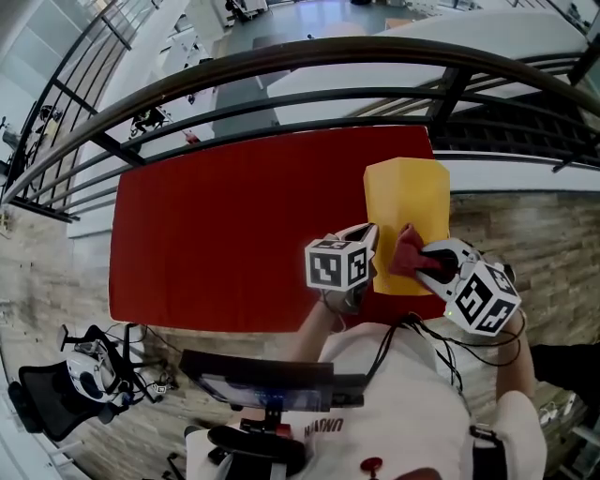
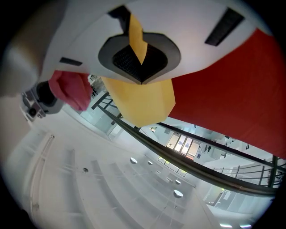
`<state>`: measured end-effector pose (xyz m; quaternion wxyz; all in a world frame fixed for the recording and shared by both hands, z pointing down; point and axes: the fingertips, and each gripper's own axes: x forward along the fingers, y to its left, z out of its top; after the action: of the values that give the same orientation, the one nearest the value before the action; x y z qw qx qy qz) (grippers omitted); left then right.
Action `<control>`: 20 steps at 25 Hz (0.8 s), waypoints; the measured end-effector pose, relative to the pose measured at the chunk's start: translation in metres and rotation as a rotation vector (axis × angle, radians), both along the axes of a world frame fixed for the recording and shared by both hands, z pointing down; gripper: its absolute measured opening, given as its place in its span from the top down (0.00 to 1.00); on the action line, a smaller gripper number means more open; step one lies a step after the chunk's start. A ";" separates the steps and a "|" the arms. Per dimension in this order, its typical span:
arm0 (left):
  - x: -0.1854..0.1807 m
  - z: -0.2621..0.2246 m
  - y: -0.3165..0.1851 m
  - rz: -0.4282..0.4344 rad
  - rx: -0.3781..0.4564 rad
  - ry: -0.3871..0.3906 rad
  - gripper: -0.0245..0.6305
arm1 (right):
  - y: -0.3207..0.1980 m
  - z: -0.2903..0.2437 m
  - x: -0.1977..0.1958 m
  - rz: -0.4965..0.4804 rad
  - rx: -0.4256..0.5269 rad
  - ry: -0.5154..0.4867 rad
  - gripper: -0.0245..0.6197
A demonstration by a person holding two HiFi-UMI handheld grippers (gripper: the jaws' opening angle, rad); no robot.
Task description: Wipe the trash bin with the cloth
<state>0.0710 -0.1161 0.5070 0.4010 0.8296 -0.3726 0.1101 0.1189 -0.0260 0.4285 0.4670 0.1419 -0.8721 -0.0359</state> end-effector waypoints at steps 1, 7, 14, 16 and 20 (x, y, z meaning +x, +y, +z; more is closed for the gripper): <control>0.003 -0.001 0.001 0.007 0.001 -0.001 0.96 | -0.014 -0.008 0.008 0.040 0.039 -0.016 0.81; 0.020 -0.002 0.010 0.053 0.012 0.001 0.96 | -0.115 -0.041 0.058 0.312 0.311 -0.097 0.81; 0.029 0.000 0.015 0.075 0.006 -0.013 0.96 | -0.183 -0.023 0.072 0.395 0.381 -0.116 0.81; 0.029 -0.001 0.015 0.079 0.009 -0.017 0.96 | -0.190 -0.011 0.068 0.385 0.366 -0.099 0.81; 0.028 0.000 0.016 0.081 0.011 -0.023 0.96 | -0.193 0.012 0.061 0.367 0.336 -0.071 0.81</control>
<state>0.0992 -0.0997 0.5070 0.3873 0.8450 -0.3436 0.1336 0.1801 -0.2186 0.4402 0.4046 0.3747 -0.8293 -0.0902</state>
